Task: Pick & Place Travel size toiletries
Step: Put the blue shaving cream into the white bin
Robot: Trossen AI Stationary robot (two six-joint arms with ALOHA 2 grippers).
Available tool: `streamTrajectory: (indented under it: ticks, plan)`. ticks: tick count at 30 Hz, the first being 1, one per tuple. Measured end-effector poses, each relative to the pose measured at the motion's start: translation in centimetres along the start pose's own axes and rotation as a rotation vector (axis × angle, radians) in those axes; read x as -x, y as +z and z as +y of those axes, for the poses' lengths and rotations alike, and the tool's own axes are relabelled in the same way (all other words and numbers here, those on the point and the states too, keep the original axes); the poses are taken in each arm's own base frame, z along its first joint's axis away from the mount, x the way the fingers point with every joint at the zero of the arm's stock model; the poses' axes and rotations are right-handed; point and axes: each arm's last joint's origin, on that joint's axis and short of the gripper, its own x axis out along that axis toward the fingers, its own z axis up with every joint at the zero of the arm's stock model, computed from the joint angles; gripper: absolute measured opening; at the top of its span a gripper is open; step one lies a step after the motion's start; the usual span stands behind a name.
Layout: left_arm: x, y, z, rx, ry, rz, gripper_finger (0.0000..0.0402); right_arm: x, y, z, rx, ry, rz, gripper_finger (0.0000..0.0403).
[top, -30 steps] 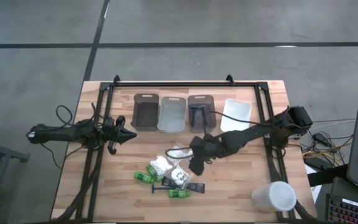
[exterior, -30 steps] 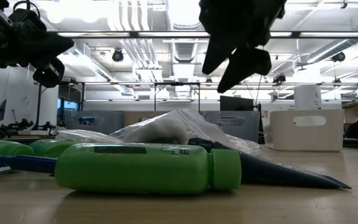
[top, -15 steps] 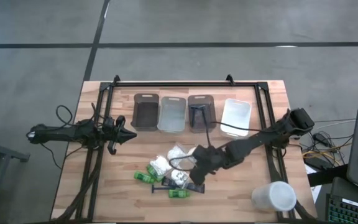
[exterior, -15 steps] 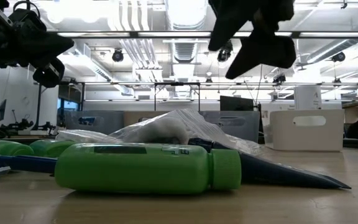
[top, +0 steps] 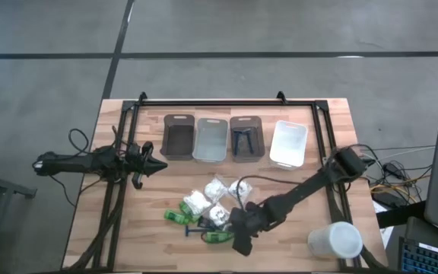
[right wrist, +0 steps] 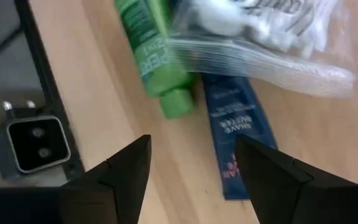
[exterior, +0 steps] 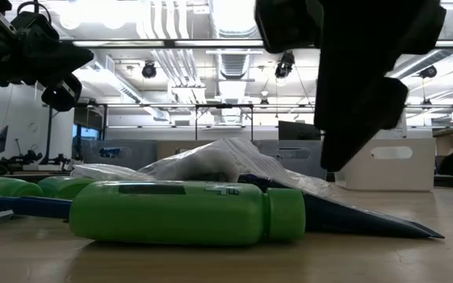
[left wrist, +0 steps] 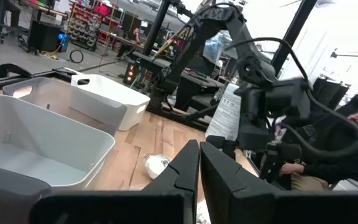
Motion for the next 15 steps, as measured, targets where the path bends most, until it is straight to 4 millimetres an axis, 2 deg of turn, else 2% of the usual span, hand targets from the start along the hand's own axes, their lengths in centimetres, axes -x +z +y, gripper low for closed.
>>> streamTrajectory:
  ticks: [4,8,15]
  plan:
    - [0.0,0.0,0.0,0.000,0.002,0.005,0.0019,-0.9,-0.2,0.5,0.144,-0.127,0.080,0.0222]
    - [0.0,-0.1,0.0,0.000,0.004,0.013,0.0019,-2.1,-0.2,0.9,0.271,-0.147,0.108,0.0234]
    - [-0.1,-0.2,0.1,0.000,0.006,0.018,0.0019,-2.7,0.1,1.0,0.296,-0.201,0.050,0.0262]
